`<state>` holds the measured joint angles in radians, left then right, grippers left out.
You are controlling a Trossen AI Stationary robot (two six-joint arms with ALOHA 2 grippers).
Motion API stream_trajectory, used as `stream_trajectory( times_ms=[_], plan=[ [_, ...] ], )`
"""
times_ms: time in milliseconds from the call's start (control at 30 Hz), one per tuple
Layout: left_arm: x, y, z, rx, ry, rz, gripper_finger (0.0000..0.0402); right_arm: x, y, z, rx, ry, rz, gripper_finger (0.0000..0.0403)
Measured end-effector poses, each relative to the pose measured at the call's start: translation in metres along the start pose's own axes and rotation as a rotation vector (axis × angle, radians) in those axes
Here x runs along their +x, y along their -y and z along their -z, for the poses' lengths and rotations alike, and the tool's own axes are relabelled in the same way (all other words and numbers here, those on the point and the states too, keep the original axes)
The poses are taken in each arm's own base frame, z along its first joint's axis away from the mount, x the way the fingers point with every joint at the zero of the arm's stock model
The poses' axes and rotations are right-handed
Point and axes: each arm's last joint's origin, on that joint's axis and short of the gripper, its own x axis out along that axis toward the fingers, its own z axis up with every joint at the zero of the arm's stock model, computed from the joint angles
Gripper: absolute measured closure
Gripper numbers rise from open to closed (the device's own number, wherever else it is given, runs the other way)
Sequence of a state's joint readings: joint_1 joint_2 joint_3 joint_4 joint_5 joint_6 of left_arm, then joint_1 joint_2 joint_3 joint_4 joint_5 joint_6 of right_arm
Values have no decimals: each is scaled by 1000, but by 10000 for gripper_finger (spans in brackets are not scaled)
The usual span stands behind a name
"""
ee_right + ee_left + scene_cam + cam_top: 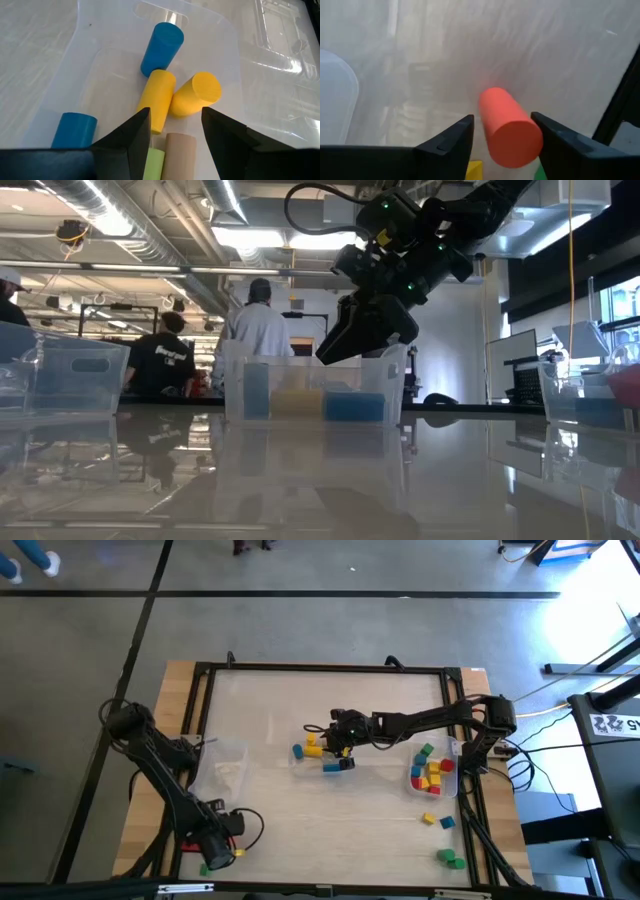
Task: Sort blocks by size
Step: Put the pink cylinder block into the center transparent bin
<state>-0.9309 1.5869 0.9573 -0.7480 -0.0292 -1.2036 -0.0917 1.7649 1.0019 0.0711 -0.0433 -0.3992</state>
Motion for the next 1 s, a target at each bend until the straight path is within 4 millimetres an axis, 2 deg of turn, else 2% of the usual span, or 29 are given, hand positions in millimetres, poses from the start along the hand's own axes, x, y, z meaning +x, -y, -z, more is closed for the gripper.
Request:
stream_trajectory(
  times_ms=[233, 400, 700, 1000],
  plan=[
    [0, -3, -9, 1, 8, -3, 275, 0, 0, 0, 0, 0, 0, 221],
    [-6, -9, -19, 3, 22, 13, 275, -8, 0, -4, 0, 11, -33, 221],
    [-23, -30, -51, -16, 97, 37, 269, -49, -2, -8, 5, -75, -113, 221],
    [-33, -64, -95, 22, 204, -7, 270, -73, -31, -9, -61, -205, -173, 221]
  ],
)
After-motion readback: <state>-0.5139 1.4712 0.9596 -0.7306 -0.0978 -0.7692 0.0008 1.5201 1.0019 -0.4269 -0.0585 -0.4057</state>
